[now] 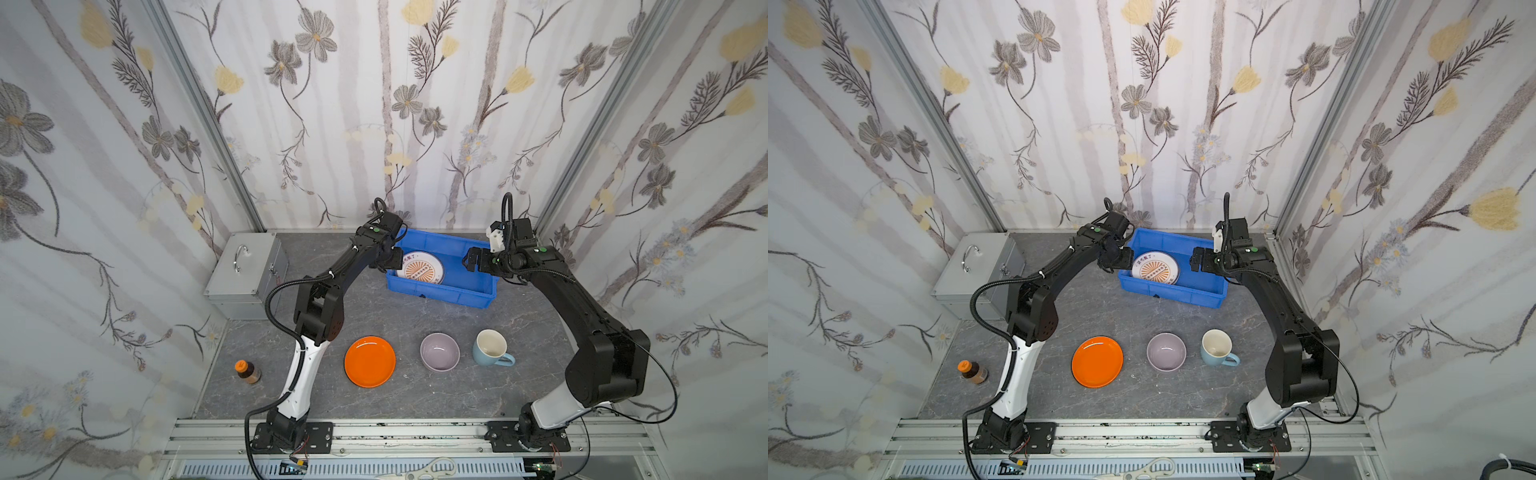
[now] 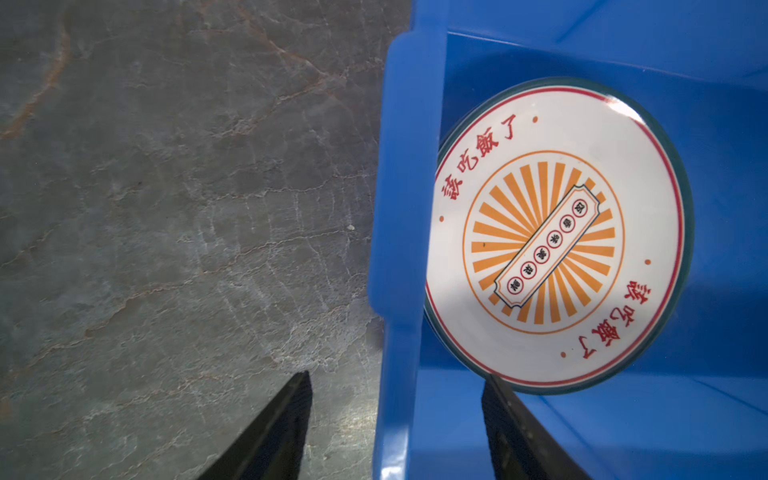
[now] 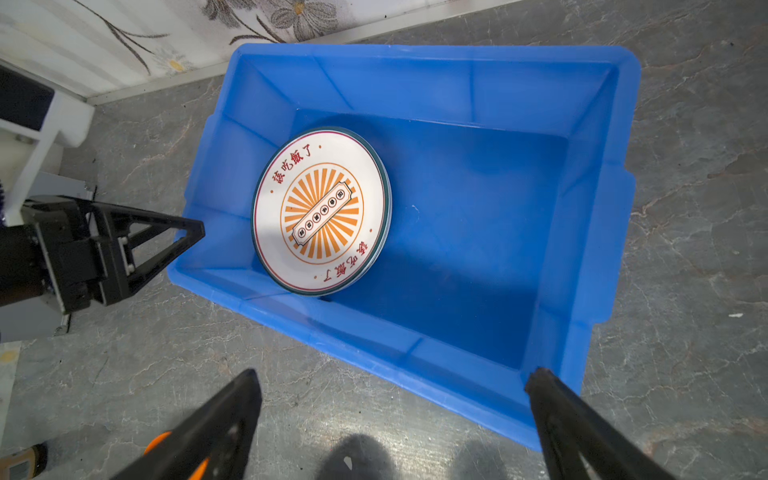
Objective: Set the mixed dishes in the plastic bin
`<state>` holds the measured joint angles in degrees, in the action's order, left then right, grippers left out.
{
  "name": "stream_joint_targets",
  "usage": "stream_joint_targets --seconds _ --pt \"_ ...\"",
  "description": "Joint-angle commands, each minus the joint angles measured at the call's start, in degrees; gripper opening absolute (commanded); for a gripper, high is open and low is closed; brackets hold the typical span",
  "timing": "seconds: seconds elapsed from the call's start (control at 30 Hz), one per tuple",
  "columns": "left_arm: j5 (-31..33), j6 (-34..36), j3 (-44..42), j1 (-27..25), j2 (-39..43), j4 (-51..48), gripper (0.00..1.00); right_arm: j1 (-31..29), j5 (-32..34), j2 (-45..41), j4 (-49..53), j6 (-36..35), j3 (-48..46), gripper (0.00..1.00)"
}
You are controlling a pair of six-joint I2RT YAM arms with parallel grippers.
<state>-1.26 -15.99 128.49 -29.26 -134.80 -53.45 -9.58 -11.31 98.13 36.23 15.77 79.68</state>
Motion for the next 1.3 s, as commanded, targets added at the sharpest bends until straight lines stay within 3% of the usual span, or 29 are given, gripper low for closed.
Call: stream_joint_targets --seconds 0.0,0.2,0.47,0.93,1.27 --pt "2.47 0.35 3.71 -0.22 -2.60 -3.49 0.55 0.00 2.44 -2.54 -0.81 -0.48 -2.41 1.00" --pt "3.35 0.08 8.17 -0.48 -5.76 -6.20 0.34 0.05 4.17 -6.27 -0.11 -0.78 -6.20 1.00" --pt "5.10 -0.85 7.39 -0.71 -5.06 -8.06 0.16 0.09 4.45 -8.83 -0.01 -1.38 -8.41 1.00" --pt "5.04 -1.90 -6.98 0.84 4.71 -3.21 0.13 -0.59 0.62 -7.29 -1.55 -1.36 -7.08 1.00" --pt "5.90 -1.43 -19.67 2.44 13.14 0.30 0.13 -4.63 0.69 -4.95 -2.80 0.18 -6.78 1.00"
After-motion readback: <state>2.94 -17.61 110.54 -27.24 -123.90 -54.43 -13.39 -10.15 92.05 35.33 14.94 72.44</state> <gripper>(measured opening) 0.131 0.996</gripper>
